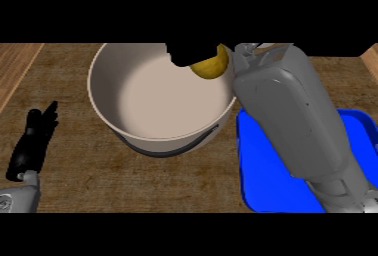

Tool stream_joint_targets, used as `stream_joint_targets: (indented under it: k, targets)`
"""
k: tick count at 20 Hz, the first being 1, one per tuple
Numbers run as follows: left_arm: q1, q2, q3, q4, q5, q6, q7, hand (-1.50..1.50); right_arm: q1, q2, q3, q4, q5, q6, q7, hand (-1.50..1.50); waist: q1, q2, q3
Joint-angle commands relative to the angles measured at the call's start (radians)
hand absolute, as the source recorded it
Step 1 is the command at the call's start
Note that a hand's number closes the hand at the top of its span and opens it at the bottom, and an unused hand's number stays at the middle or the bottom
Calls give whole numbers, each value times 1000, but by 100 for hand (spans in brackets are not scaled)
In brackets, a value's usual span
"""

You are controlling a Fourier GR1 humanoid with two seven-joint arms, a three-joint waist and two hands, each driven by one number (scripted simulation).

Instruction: Pick the lemon from the tray and place it in the pot

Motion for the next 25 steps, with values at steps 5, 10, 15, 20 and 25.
stream_joint_targets:
  k: [5, 10, 15, 20, 25]
  targets:
    - [-4, -7, 6, -21, 14, -16, 37, 0, 20, 106, -11, 270, -35, -56, -34, -150, 5, 1, 1]
    - [26, -22, -8, -35, -11, 1, 1, 0, 4, 108, 88, 370, -202, -249, -78, -150, 22, 1, 0]
    - [11, -43, -27, -38, -15, 2, 8, 0, 65, 109, 26, 351, -368, -417, -174, -150, 27, 4, 1]
    - [-10, -2, 9, -2, -3, -21, -6, 0, 36, 109, -102, 399, -413, -567, -270, -150, 14, 7, 1]
    - [-1, -23, 13, 9, -12, 1, -3, 0, 42, 47, -215, 384, -436, -549, -295, -150, -10, 0, 1]
